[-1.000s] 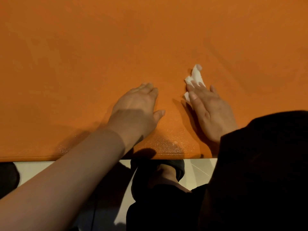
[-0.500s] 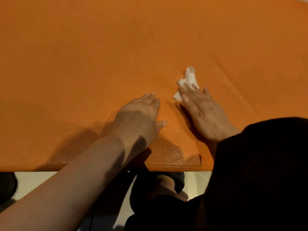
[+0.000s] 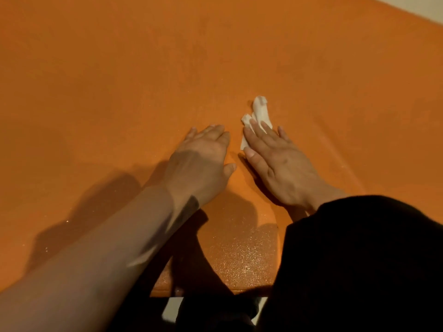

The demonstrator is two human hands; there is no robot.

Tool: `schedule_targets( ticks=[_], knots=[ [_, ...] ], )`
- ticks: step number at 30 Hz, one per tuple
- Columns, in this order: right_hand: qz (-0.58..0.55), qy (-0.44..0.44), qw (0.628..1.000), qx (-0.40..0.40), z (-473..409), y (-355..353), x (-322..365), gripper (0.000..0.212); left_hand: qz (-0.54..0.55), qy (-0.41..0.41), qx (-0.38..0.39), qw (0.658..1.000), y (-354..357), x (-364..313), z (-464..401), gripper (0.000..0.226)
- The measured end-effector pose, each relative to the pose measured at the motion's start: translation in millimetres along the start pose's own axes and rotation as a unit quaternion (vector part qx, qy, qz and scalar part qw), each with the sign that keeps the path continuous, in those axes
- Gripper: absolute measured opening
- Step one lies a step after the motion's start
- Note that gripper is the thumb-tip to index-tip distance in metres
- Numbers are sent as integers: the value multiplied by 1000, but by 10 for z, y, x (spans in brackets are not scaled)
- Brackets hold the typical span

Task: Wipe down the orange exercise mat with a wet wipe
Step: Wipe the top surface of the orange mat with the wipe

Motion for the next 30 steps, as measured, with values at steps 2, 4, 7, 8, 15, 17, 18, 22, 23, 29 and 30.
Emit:
schedule_targets(
  ticks=[2,4,7,8,15,17,18,22,23,29,30],
  knots=[
    [2,0,1000,0,-222,-70,-159,74,-9,-4,-4,1000,-33,16,-168,68],
    [32,25,999,-13,-375,-169,-386,70,-24,-7,-5,1000,-77,39,-319,69],
    [72,47,996,-33,-394,-200,-452,78,-44,-21,-6,999,-152,132,-507,74],
    [69,43,996,-30,-371,-179,-382,80,-45,-27,-6,999,-170,166,-556,75],
    [66,-23,997,-21,-716,-346,-423,78,-65,-20,-40,997,-163,178,-639,77],
    [66,7,997,-41,-788,-465,-652,78,-66,-22,-25,997,-138,196,-651,77],
    [68,19,996,-50,-766,-482,-730,78,-71,-24,-13,997,-122,201,-662,77],
    [55,9,998,-42,-592,-338,-565,75,-96,-33,15,995,-76,224,-730,77],
    [56,-12,998,-33,-602,-303,-475,75,-99,-34,16,994,-62,239,-740,77],
    [87,-18,995,-50,-970,-602,-812,73,-103,-11,-38,994,-139,223,-651,77],
    [77,12,995,-64,-989,-647,-924,74,-98,-2,-42,994,-176,227,-663,78]
  ],
)
Point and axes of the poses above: each hand's wrist, its own z-axis away from the middle knuckle, its own y-axis out of the palm, x = y × z, the point moved 8 cm from there along -z, towards the middle knuckle, and after that the axes turned 5 degrees about x, right-handed, at the moved point
